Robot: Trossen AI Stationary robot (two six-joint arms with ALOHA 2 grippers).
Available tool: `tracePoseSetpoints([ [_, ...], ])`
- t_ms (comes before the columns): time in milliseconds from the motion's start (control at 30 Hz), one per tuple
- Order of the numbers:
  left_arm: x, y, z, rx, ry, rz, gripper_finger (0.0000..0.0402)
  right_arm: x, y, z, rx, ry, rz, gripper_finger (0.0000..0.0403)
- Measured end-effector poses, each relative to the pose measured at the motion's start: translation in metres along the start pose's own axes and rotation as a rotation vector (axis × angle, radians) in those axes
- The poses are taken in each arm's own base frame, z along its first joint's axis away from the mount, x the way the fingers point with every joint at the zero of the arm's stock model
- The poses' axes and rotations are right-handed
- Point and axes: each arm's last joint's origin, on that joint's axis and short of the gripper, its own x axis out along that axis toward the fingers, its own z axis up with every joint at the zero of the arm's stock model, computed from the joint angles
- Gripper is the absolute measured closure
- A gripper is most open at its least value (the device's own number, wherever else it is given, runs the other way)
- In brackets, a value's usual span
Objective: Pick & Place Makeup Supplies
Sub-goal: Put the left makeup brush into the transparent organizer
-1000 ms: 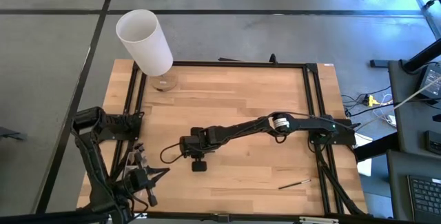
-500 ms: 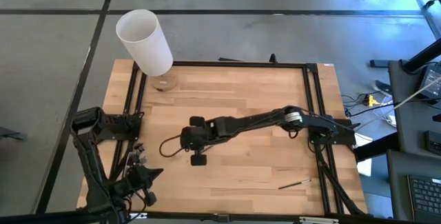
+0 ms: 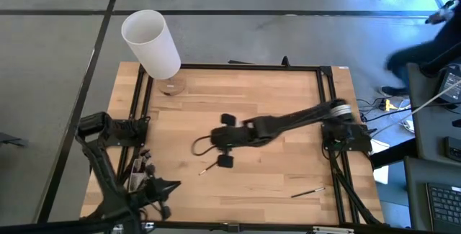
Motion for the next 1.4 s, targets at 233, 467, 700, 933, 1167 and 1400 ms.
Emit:
tracePoseSetpoints([
  [233, 0.073, -0.017, 0.001, 0.337, 0.129, 0.077, 0.0352, -0.041, -0.01, -0.065, 0.071, -0.09, 0.059, 0.0395],
  [467, 0.144, -0.017, 0.055, 0.656, 0.466, -0.07, 0.0317, -0.074, -0.023, -0.097, 0.1, -0.089, 0.065, 0.0391],
  [700, 0.191, 0.01, 0.085, 1.061, 0.697, -0.448, 0.0304, -0.073, -0.021, -0.126, 0.066, 0.021, 0.113, 0.0384],
  [933, 0.203, 0.029, 0.091, 1.544, 0.701, -0.587, 0.0295, -0.064, -0.018, -0.181, 0.135, 0.244, -0.009, 0.0399],
  [1167, 0.208, 0.032, 0.094, 1.873, 0.608, -0.772, 0.0285, -0.062, -0.01, -0.241, 0.281, 0.378, -0.127, 0.0388],
  [1400, 0.219, 0.017, 0.071, 2.119, 0.525, -0.87, 0.0285, -0.068, 0.005, -0.254, 0.34, 0.342, -0.164, 0.0399],
])
